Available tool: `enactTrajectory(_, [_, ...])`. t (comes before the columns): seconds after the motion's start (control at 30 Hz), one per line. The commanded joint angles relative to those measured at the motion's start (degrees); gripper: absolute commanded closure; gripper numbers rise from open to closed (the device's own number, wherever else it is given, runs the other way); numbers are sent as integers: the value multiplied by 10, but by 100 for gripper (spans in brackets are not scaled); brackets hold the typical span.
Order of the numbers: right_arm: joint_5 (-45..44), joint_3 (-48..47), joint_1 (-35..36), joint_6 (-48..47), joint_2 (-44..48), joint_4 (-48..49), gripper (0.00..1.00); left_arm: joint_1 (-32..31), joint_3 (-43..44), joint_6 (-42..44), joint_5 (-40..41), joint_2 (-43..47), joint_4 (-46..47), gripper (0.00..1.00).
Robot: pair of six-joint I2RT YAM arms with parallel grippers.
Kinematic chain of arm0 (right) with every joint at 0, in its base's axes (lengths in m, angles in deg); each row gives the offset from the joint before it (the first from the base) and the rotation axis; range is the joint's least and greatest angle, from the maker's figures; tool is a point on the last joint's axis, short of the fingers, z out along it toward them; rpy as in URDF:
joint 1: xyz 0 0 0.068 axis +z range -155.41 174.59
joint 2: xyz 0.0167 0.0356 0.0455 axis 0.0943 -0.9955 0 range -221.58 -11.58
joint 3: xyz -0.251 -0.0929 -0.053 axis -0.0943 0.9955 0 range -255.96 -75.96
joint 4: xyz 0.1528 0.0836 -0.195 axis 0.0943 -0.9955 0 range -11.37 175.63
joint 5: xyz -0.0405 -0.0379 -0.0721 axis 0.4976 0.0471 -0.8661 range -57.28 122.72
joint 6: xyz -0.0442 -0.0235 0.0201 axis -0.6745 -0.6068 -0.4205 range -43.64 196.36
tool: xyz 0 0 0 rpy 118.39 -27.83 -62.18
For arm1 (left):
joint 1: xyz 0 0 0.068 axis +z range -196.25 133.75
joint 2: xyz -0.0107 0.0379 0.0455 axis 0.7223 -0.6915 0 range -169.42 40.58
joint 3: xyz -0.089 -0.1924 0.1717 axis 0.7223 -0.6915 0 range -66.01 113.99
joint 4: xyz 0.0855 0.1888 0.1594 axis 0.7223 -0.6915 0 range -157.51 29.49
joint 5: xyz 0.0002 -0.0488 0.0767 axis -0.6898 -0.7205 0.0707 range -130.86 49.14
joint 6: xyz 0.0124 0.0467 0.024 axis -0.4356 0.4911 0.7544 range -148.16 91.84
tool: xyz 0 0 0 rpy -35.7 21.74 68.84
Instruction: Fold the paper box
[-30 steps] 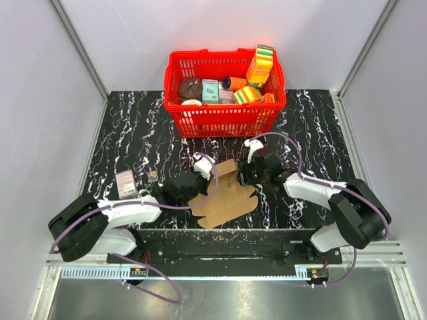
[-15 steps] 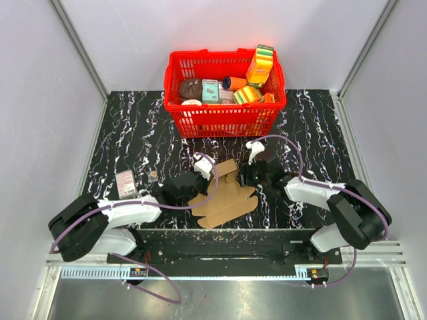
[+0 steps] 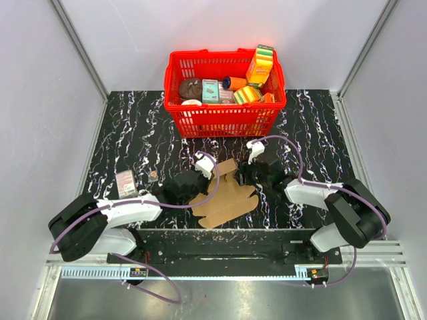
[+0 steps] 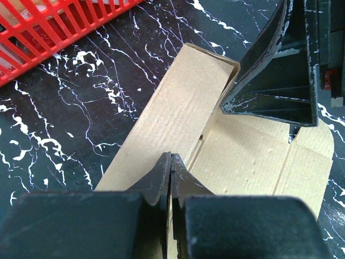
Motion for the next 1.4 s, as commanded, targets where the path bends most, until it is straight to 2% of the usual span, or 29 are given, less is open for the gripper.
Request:
enactTrajectory(0.0, [15, 1, -1, -8, -12, 52, 42, 2, 18, 3, -8, 1, -4, 100])
enactTrajectory(0.33, [20, 38, -1, -8, -26, 151, 43, 2, 26, 7, -16, 16, -26, 100])
enactTrajectory(0.67, [31, 50, -1, -16, -95, 277, 45, 2, 31, 12, -23, 16, -39, 100])
enactTrajectory(1.37, [40, 60, -1, -47, -152, 382, 41, 5, 55, 38, -22, 15, -65, 100])
